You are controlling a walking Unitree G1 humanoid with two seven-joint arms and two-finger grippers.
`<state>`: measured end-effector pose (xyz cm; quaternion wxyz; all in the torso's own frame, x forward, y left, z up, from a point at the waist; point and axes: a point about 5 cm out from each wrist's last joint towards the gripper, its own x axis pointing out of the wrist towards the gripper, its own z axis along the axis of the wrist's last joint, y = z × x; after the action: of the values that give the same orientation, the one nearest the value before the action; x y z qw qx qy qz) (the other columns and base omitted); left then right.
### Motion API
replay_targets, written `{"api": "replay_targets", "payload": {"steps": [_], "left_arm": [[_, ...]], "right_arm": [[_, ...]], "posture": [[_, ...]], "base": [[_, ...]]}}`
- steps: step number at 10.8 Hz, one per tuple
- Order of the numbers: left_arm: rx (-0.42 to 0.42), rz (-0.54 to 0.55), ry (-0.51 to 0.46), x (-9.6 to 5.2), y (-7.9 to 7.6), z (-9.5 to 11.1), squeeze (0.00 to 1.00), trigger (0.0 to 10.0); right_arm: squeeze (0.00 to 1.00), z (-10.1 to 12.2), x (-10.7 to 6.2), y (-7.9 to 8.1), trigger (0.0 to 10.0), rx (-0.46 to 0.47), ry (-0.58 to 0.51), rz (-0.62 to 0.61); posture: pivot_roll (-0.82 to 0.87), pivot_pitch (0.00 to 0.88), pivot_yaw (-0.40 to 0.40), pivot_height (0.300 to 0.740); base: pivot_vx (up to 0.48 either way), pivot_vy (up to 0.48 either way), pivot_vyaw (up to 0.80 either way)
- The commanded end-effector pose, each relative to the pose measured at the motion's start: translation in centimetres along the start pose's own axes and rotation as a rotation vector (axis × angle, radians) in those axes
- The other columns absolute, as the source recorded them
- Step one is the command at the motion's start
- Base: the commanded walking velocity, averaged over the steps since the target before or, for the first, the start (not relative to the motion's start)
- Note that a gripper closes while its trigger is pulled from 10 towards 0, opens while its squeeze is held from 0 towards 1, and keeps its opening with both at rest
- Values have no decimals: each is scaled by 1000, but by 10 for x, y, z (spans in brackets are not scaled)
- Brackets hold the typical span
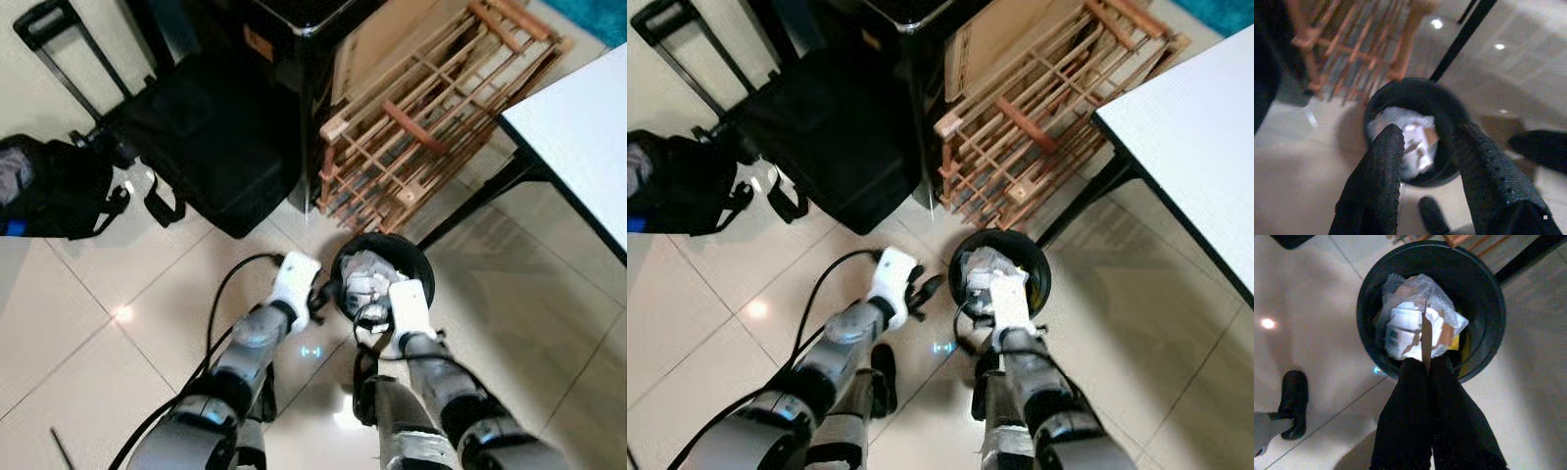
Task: Picking trash to rubbish bin
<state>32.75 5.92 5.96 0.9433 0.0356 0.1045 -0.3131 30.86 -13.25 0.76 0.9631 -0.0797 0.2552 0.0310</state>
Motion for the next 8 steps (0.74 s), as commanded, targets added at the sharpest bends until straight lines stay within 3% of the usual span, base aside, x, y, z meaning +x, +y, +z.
{"api": "replay_targets", "payload": {"steps": [1,4,8], "left_arm": [[-12,-65,19,2,-11,-3,0,10000],[58,-111,-6,9,-19,7,0,10000],[-10,-166,-27,10,-24,10,0,10000]], "right_arm": [[0,-12,-2,-6,10000,21,50,-30],[0,-3,1,-25,10000,19,41,-106],[0,-2,2,-31,10000,17,40,-132]], "posture": [[24,496,0,740],[19,494,5,740],[26,503,13,740]], "base": [[0,0,0],[0,0,0],[0,0,0]]}}
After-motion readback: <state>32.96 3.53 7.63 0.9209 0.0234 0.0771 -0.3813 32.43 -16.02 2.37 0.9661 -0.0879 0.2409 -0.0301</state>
